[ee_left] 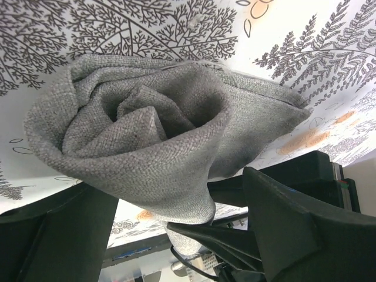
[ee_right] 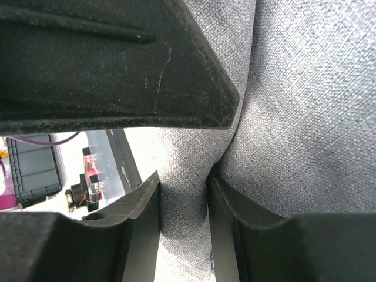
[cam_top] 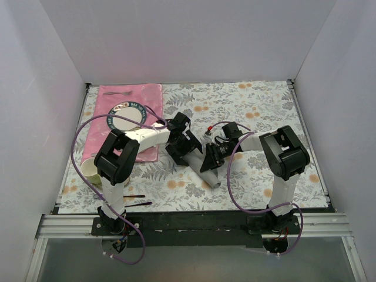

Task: Fold the napkin, place the utensils inside, and roll it up
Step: Roll the napkin with the utensil

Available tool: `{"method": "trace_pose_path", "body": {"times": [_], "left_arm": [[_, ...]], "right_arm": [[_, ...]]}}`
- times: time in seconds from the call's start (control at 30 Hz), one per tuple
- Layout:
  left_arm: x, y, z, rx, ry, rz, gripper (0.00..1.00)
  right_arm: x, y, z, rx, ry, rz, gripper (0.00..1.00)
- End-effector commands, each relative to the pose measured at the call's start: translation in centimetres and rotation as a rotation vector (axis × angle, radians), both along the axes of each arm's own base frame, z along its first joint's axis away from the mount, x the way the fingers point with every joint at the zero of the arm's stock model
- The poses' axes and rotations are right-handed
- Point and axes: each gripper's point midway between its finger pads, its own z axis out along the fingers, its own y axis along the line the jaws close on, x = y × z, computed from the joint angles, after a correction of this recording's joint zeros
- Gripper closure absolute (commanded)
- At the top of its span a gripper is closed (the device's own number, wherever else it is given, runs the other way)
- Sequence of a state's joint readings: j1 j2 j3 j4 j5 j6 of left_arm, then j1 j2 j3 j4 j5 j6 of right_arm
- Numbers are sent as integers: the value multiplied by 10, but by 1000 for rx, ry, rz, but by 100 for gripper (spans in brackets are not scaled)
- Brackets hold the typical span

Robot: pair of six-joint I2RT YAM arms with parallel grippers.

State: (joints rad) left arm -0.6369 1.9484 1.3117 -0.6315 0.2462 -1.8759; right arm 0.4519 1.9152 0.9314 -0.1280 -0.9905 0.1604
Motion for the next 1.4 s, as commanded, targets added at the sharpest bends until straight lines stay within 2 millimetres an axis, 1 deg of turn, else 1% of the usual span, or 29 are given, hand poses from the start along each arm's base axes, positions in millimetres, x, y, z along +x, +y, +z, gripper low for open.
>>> {"method": "trace_pose_path", "body": {"times": [0.0,0.1,0.13,0.2,0.23,0.27,0.3,0.33,0.37,0.43,0.47,0.5,0.53,0.57,0.6,0.67,0.7,0.77,0.8,0.87,0.93,0.97,1.03,1.07,1.2,1.27,1.3,1.33,1.37], "left_arm": [[-4,17,1,75,-14,35,17],[-2,18,-5,103,-8,18,20],[-1,19,-6,110,-6,15,25],[0,20,-12,134,0,5,31],[-2,22,-14,141,9,-1,37],[-3,21,-16,139,15,-4,39],[-6,22,-19,141,28,-11,43],[-6,21,-19,136,28,-11,46],[-6,20,-19,128,26,-14,51],[-5,21,-15,127,16,-17,52],[-3,20,-13,124,13,-20,54],[-2,20,-11,121,11,-20,54],[-1,17,-8,110,10,-27,55],[-1,16,-6,104,9,-27,56],[-1,16,-5,97,13,-26,57],[-2,13,-3,70,25,-26,59],[-2,14,-2,63,30,-22,60],[-2,15,0,55,38,-18,60],[0,16,2,52,38,-14,60],[0,19,3,47,45,-3,60],[0,21,3,35,53,8,60],[-1,22,2,31,60,18,60],[-3,21,2,17,71,22,60],[-3,20,3,14,71,22,60],[-1,17,4,-5,72,27,60],[0,16,6,-9,70,24,56],[0,15,7,-11,69,19,53],[0,15,9,-12,64,15,50],[1,15,10,-11,58,13,47]], "right_arm": [[2,-4,-2,-37,-6,-24,56],[6,-4,0,-52,-23,-26,54],[5,-5,1,-59,-29,-16,54],[10,-8,3,-91,-68,-22,50],[12,-9,6,-109,-79,-11,48],[17,-13,7,-152,-116,-22,45],[17,-13,9,-180,-136,-16,43],[20,-14,13,-197,-179,-2,41],[25,-20,19,-272,-221,-13,39],[26,-21,26,-366,-312,5,35],[37,-36,34,-501,-415,-39,33],[32,-31,39,-555,-496,-17,31],[32,-31,45,-600,-567,-24,29],[40,-39,56,-678,-672,-73,25],[33,-29,61,-699,-747,-57,24],[34,-27,69,-762,-854,-89,21],[24,-15,71,-758,-892,-64,21],[22,-11,68,-806,-939,-57,20],[15,-1,67,-798,-963,-31,20],[13,2,55,-844,-980,-8,18],[9,9,47,-854,-991,17,18],[9,11,39,-870,-986,33,17],[8,17,33,-860,-991,38,17],[8,18,27,-864,-985,46,17],[11,17,17,-872,-992,33,20],[14,14,14,-890,-984,18,26],[18,13,14,-883,-978,6,33],[19,12,13,-877,-966,1,44],[20,7,8,-868,-933,-2,49]]}}
